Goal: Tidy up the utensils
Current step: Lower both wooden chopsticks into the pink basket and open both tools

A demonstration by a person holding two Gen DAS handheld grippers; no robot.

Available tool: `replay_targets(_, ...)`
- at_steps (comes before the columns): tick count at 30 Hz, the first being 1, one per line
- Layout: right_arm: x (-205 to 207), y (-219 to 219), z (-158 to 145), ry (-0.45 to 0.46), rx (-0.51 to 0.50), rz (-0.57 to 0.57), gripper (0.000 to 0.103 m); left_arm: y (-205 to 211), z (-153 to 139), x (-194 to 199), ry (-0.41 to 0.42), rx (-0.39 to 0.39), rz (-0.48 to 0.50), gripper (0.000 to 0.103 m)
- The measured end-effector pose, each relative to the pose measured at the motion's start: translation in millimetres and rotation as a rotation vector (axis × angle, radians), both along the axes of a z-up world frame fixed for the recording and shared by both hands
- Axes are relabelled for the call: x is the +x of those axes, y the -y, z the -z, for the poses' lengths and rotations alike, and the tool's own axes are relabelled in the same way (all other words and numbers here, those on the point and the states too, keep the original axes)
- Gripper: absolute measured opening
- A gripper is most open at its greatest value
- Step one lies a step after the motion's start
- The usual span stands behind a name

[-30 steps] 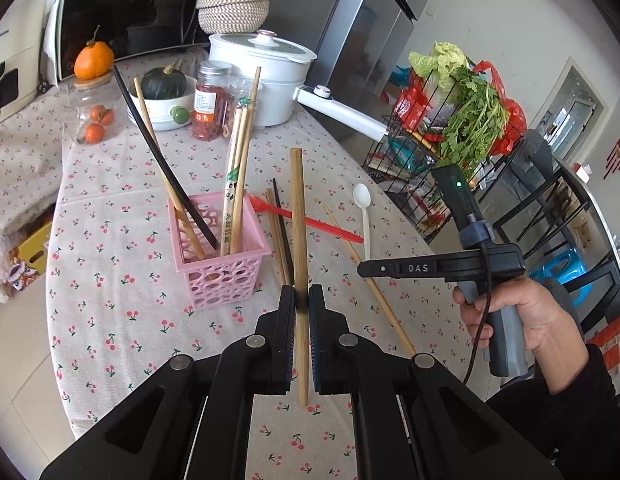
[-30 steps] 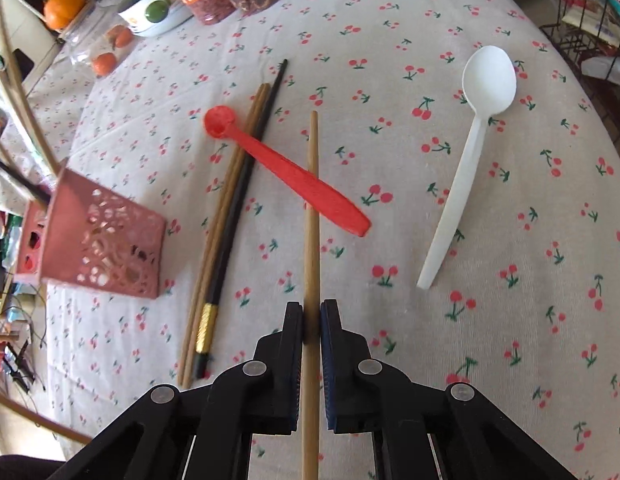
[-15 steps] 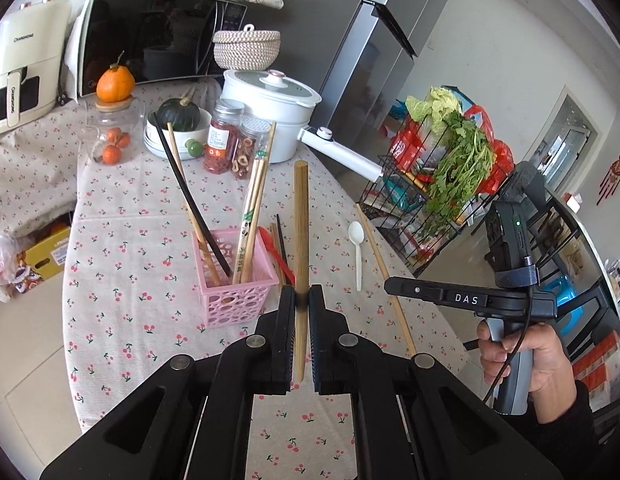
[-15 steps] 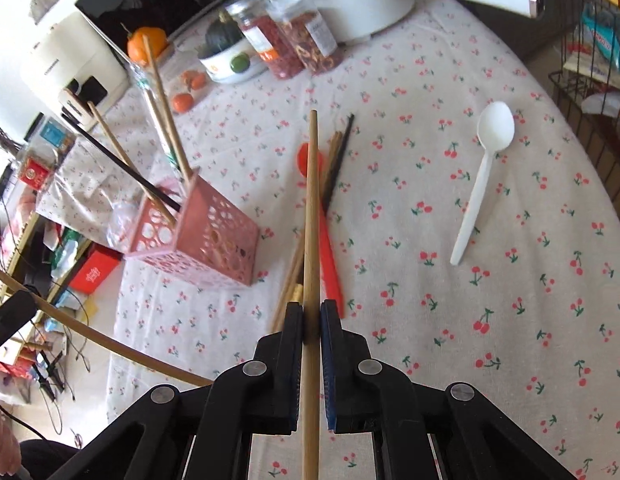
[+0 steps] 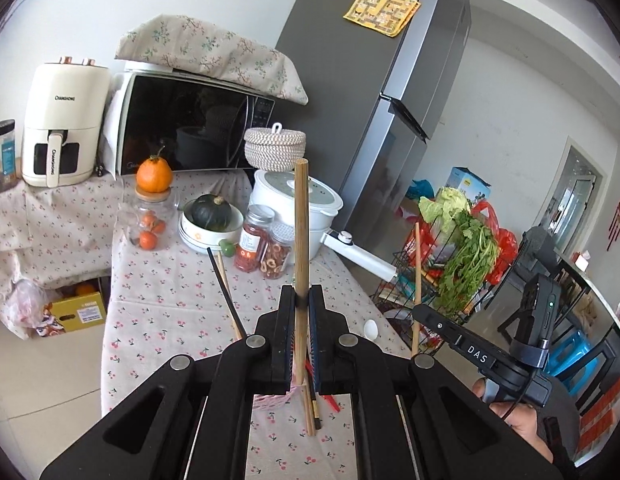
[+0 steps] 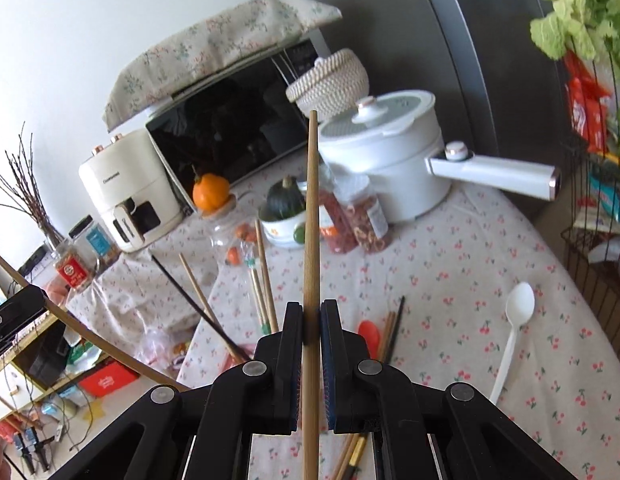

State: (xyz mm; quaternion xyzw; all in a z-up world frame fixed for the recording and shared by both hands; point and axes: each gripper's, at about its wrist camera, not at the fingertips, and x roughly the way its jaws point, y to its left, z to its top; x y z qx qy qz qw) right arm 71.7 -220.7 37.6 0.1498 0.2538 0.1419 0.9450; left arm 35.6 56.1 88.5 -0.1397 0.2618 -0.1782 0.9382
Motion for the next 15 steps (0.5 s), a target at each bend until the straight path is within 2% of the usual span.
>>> replay_targets(3,0.4,-10.8,-5.1,0.098,-0.029,0.020,0.007,-2.0,7.0,14.2,-0.018,0.030,-0.034,0.006)
replay_targets(6,4.6,-21.6,-6.0,0.154,-0.024,0.029,0.007,-1.3,19.7,29.8,-0.053,0.062,-0.049,0.006)
replay_targets(11,17.3,-39.1,-4.0,0.215,-0.024,0.067,0.007,1.8,36.7,51.2,-0.087,0.092,-0.057,0.006)
replay_targets(15,29.6,-51.4,1.4,0.219,0.009,0.089,0.007,4.9,46.6,63.9,-0.112,0.117,-0.039,0.006)
